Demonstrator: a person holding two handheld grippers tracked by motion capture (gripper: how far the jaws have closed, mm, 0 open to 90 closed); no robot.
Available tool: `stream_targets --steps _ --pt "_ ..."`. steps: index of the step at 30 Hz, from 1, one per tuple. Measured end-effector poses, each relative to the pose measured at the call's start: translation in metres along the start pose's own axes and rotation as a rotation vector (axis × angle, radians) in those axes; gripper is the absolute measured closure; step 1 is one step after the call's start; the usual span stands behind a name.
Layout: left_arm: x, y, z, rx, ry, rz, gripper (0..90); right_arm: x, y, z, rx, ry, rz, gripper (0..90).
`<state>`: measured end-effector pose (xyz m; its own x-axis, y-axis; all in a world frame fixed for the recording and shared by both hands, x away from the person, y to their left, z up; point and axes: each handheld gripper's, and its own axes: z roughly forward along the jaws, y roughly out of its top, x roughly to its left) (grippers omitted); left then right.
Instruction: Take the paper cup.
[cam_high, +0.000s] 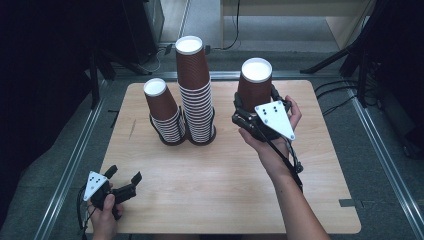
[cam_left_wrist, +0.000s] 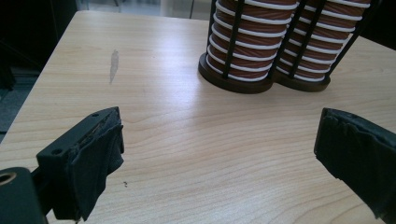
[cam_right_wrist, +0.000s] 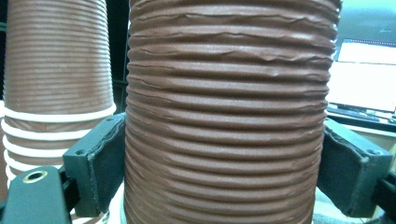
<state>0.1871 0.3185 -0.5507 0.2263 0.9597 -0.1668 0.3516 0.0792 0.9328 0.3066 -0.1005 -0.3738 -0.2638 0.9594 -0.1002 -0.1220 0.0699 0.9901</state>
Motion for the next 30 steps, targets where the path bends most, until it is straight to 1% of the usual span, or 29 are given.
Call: stream_targets --steps 7,19,22,26,28,29,30 --pt "-0.002 0.000 0.000 0.003 0.005 0.014 2.0 -0.009 -0.016 -0.010 0.020 -0.012 0.021 13.0" --pt "-0.002 0.000 0.000 0.002 0.008 0.018 2.0 -0.021 -0.043 -0.022 0.059 -0.036 0.013 13.0" --pt "-0.003 0.000 0.000 0.004 0.006 0.019 2.0 -0.022 -0.051 -0.026 0.067 -0.041 -0.002 12.9" --pt "-0.001 0.000 0.000 0.001 0.004 0.002 2.0 -0.022 -0.062 -0.030 0.080 -0.046 -0.037 13.0" --pt "-0.002 0.001 0.000 0.000 0.010 0.007 2.0 -0.021 -0.067 -0.032 0.087 -0.047 -0.043 13.0" --pt "-0.002 0.001 0.000 0.003 0.012 0.014 2.0 -0.021 -0.070 -0.033 0.086 -0.045 -0.055 13.0" --pt "-0.003 0.001 0.000 0.005 0.016 0.024 2.0 -0.020 -0.072 -0.035 0.091 -0.046 -0.052 13.0"
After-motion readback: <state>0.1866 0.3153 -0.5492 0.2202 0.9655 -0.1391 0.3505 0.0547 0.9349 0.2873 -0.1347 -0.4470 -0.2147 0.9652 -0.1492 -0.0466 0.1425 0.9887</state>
